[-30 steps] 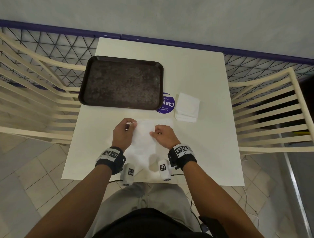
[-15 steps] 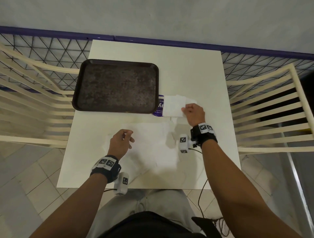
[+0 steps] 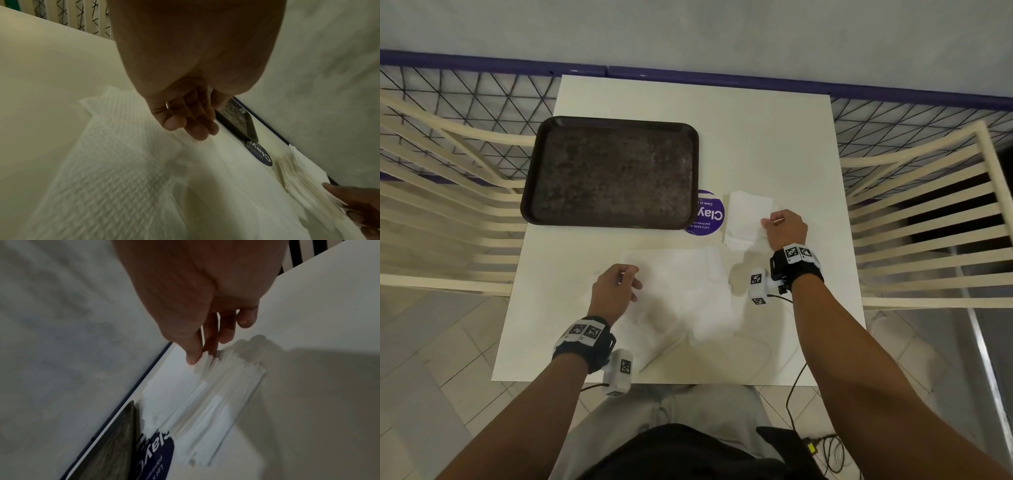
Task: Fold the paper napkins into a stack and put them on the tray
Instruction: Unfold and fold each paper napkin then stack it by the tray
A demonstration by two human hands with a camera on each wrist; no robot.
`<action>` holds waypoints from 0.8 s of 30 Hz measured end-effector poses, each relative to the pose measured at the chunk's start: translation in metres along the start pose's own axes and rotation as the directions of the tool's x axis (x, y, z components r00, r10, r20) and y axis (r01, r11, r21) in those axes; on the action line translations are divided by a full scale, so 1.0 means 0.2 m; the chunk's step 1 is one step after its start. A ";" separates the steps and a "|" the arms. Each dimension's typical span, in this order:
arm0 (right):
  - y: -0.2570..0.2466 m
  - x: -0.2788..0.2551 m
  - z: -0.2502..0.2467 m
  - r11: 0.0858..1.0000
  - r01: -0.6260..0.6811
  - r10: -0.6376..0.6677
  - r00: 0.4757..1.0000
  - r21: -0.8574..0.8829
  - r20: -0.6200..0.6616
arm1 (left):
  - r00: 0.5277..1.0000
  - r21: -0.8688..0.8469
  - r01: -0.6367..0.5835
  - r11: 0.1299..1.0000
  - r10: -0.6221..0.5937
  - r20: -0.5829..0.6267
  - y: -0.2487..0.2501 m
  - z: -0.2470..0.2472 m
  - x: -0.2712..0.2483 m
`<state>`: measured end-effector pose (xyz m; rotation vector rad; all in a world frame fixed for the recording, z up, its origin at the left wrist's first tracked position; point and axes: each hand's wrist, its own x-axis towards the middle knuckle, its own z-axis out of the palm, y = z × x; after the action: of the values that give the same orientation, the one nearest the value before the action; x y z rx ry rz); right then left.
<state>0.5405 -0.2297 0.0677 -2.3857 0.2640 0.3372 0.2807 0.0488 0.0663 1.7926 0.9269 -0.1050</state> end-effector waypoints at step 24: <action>-0.06 -0.64 0.45 0.965 0.026 0.031 0.976 -0.261 0.215 | 0.993 0.121 -0.069 0.990 0.057 0.099 -0.04 0.00 -0.08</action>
<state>0.4075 -0.1483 0.0514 -2.5788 0.1263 0.6670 0.2643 0.0404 0.0674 1.9135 0.8096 -0.2101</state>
